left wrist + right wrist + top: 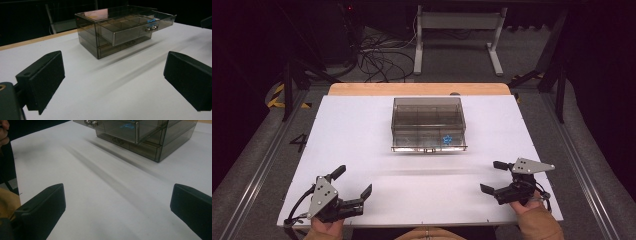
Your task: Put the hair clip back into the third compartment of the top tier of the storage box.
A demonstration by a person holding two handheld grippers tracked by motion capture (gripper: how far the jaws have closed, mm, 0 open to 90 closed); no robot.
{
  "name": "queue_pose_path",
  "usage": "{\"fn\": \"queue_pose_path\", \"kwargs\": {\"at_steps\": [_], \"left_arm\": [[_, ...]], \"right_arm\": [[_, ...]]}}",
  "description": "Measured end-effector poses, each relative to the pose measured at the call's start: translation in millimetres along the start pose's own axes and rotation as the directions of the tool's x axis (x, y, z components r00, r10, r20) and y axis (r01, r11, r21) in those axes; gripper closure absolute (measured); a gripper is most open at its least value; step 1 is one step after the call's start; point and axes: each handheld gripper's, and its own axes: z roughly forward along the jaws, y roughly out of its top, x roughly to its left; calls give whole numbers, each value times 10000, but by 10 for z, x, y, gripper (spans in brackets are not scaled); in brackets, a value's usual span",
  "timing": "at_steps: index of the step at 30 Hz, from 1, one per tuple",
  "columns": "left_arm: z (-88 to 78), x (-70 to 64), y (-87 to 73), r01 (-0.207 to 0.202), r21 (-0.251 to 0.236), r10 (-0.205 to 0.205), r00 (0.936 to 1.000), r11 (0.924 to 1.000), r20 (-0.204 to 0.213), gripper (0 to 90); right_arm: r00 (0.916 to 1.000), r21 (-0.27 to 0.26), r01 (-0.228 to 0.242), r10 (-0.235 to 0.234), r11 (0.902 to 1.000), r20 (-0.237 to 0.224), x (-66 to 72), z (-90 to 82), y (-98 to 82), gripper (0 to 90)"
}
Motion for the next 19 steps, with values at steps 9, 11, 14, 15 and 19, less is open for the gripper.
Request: {"fn": "queue_pose_path", "kwargs": {"at_steps": [9, 11, 14, 15, 19], "left_arm": [[2, -2, 2, -42, 4, 42, 10000, 10000, -12, 41], [1, 2, 2, -27, -5, 27, 10000, 10000, -2, 41], [-3, 3, 2, -27, 4, 27, 10000, 10000, -5, 41], [-4, 2, 2, -32, 1, 32, 10000, 10000, -5, 41], [-2, 2, 3, -39, 2, 39, 10000, 10000, -7, 41]], "right_arm": [[9999, -242, 75, -72, 9997, 128, -4, -9, -8, 6], [9999, -227, 83, -79, 9997, 142, -5, -9, -7, 6], [9997, -232, 133, -128, 9996, 212, 0, -9, -7, 6], [9996, -253, 165, -160, 9995, 234, -1, -13, -6, 6], [9993, -316, 184, -173, 9993, 320, -2, -24, -5, 6]]}}
